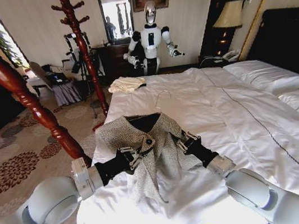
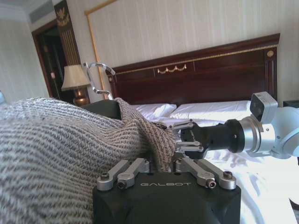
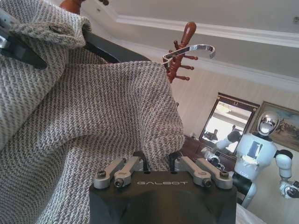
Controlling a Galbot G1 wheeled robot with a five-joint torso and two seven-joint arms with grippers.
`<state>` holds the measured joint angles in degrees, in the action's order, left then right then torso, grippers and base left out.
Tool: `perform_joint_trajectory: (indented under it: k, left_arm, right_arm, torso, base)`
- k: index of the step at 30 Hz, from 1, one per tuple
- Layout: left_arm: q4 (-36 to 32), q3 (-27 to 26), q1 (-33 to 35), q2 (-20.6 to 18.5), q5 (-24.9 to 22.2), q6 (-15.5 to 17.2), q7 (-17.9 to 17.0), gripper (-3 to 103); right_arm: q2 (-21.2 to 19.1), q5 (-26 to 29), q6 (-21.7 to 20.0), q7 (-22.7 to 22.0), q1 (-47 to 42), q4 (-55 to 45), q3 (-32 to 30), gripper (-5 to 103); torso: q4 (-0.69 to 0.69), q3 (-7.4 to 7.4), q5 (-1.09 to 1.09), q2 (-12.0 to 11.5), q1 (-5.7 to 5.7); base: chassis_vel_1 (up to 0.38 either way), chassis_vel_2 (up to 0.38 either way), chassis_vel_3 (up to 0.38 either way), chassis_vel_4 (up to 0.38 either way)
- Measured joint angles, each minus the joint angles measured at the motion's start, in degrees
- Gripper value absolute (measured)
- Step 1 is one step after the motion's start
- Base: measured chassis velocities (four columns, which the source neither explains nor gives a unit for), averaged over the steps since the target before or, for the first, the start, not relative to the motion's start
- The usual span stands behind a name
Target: Pick up the clothes from the bed and hang them on the clothes hanger.
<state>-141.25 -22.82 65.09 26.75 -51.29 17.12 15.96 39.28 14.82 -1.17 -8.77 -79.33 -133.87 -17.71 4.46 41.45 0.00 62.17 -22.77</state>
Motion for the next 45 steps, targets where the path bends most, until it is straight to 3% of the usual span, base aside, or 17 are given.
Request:
perform_joint_trajectory:
  k: [4, 6, 10, 12, 13, 16, 18, 19, 22, 23, 26, 30, 36, 43, 45]
  left_arm:
    - [0.06, -1.47, 0.34, 1.27, 0.10, -2.79, 3.44, 44]
    - [-0.02, -2.11, 0.58, 1.79, 0.35, -3.39, 4.58, 44]
    - [-0.47, -4.00, 0.78, 2.82, 0.75, -5.55, 7.06, 67]
    - [-0.55, -4.38, 0.70, 2.82, 0.72, -5.96, 7.70, 67]
    - [-0.61, -4.71, 0.65, 2.79, 0.61, -6.24, 8.33, 72]
    - [-0.94, -7.47, 0.68, 2.53, -1.09, -7.11, 10.94, 88]
    - [-1.12, -8.52, 0.67, 2.58, -2.01, -7.20, 11.09, 88]
    - [-1.60, -10.53, 0.68, 2.77, -4.45, -7.17, 10.92, 97]
    - [-1.90, -12.66, 0.72, 2.80, -7.10, -6.71, 9.50, 99]
    - [-1.99, -14.73, 0.71, 2.45, -8.89, -6.11, 7.62, 100]
    - [-1.23, -19.03, 0.20, 0.35, -11.95, -4.42, 4.45, 100]
    - [0.36, -20.81, -0.73, -2.76, -16.78, -2.77, 1.82, 100]
    - [3.05, -20.17, -3.08, -6.61, -24.27, 0.35, -2.19, 100]
    - [4.85, -18.34, -4.87, -7.72, -27.61, 2.97, -5.35, 100]
    - [5.72, -18.28, -4.35, -7.81, -29.73, 5.31, -6.43, 100]
  right_arm:
    - [0.34, 2.57, 1.89, 0.18, -1.36, 0.55, -2.81, 23]
    - [0.55, 3.36, 2.26, 0.15, -1.42, 0.93, -3.32, 23]
    - [1.33, 4.85, 3.53, -0.08, -1.97, 2.23, -5.71, 23]
    - [1.50, 4.76, 3.73, -0.11, -2.05, 2.48, -6.16, 23]
    - [1.62, 4.60, 3.85, -0.13, -2.08, 2.64, -6.38, 23]
    - [2.32, 3.61, 4.37, -0.22, -2.07, 3.54, -7.39, 23]
    - [2.59, 3.41, 4.55, -0.24, -2.03, 3.80, -7.55, 23]
    - [3.12, 2.94, 4.93, -0.32, -1.92, 4.23, -7.68, 23]
    - [3.70, 1.33, 5.99, -0.34, -1.78, 4.98, -7.74, 23]
    - [4.03, -0.76, 7.35, -0.09, -1.70, 5.76, -7.89, 23]
    - [4.25, -4.57, 9.49, 0.82, -1.65, 6.67, -8.07, 23]
    - [4.23, -6.28, 10.14, 1.24, -1.64, 6.55, -7.80, 23]
    - [4.33, -9.90, 11.83, 2.40, -2.20, 6.20, -7.72, 23]
    - [4.38, -12.19, 13.12, 2.97, -3.21, 6.10, -7.89, 23]
    - [4.40, -12.47, 13.48, 2.98, -3.38, 6.39, -8.18, 23]
  torso:
    - [0.02, 0.00, 0.00, 0.00, 0.00]
    - [0.01, 0.00, 0.01, 0.00, 0.00]
    - [0.01, 0.00, 0.01, 0.00, 0.00]
    - [0.01, 0.00, 0.01, 0.00, 0.00]
    - [0.01, 0.00, 0.01, 0.00, 0.00]
    - [0.01, 0.00, 0.01, 0.00, 0.00]
    - [0.01, 0.00, 0.01, 0.00, 0.00]
    - [0.00, 0.00, 0.01, 0.00, 0.00]
    - [0.00, 0.00, 0.01, 0.00, 0.00]
    - [0.00, 0.00, 0.00, 0.00, 0.00]
    - [0.00, 0.00, 0.01, 0.00, 0.00]
    - [0.00, 0.00, 0.00, 0.00, 0.00]
    - [0.00, 0.00, 0.00, 0.00, 0.00]
    - [0.01, 0.00, 0.00, 0.00, 0.00]
    - [0.00, 0.00, 0.00, 0.00, 0.00]
  base:
    - [0.000, 0.000, 0.000, 0.000]
    - [0.000, 0.000, 0.000, 0.000]
    - [0.000, 0.000, 0.000, 0.000]
    - [0.000, 0.000, 0.000, 0.000]
    - [0.000, 0.000, 0.000, 0.000]
    - [0.000, 0.000, 0.000, 0.000]
    - [0.000, 0.000, 0.000, 0.000]
    - [0.000, 0.000, 0.000, 0.000]
    - [0.000, 0.000, 0.000, 0.000]
    - [0.000, 0.000, 0.000, 0.000]
    - [0.000, 0.000, 0.000, 0.000]
    - [0.000, 0.000, 0.000, 0.000]
    - [0.000, 0.000, 0.000, 0.000]
    - [0.000, 0.000, 0.000, 0.000]
    - [0.000, 0.000, 0.000, 0.000]
